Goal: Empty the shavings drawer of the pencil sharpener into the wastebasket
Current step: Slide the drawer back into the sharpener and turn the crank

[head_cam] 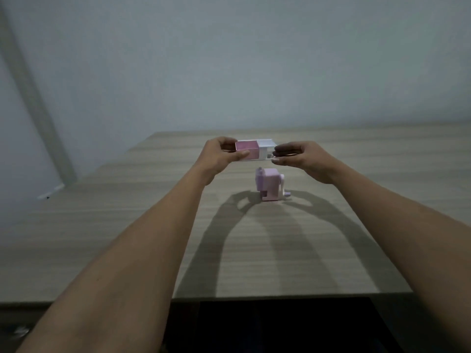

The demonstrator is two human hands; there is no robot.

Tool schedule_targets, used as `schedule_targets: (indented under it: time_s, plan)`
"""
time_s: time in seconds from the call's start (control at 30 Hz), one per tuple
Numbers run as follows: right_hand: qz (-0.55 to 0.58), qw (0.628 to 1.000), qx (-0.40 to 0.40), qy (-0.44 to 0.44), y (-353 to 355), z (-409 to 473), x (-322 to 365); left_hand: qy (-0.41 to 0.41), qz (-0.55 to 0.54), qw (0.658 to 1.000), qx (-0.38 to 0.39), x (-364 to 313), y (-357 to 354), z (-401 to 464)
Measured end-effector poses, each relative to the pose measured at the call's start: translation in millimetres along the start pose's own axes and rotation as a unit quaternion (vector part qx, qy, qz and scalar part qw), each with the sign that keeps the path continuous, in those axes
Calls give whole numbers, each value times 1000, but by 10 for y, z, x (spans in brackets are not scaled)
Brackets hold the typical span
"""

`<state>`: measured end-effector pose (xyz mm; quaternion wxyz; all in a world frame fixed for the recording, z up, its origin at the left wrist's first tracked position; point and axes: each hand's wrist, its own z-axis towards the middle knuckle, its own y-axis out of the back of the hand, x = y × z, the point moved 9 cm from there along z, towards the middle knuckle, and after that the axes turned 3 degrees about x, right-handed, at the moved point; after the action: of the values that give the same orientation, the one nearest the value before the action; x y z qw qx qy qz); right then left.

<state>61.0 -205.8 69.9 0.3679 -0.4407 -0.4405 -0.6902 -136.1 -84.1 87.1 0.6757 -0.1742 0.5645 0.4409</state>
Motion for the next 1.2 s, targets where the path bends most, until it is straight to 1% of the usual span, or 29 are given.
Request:
schedule_targets:
  time_s: [0.17, 0.43, 0.7, 0.9, 1.2]
  plan:
    - [-24, 1000, 5, -16, 14, -46, -220, 31, -23, 999, -4, 373, 179, -69]
    - [-33, 999, 31, -18, -91, -35, -345, 87, -5, 996, 17, 963, 30, -182]
    - [-34, 998, 43, -9, -104, -26, -407, 109, -12, 993, 31, 1117, -249, -209]
    - [-30, 998, 45, -11, -100, -3, -438, 97, -25, 994, 39, 1089, -422, -197]
    - [-11, 999, 49, -5, -95, -1, -469, 91, -23, 994, 48, 1094, -433, -206]
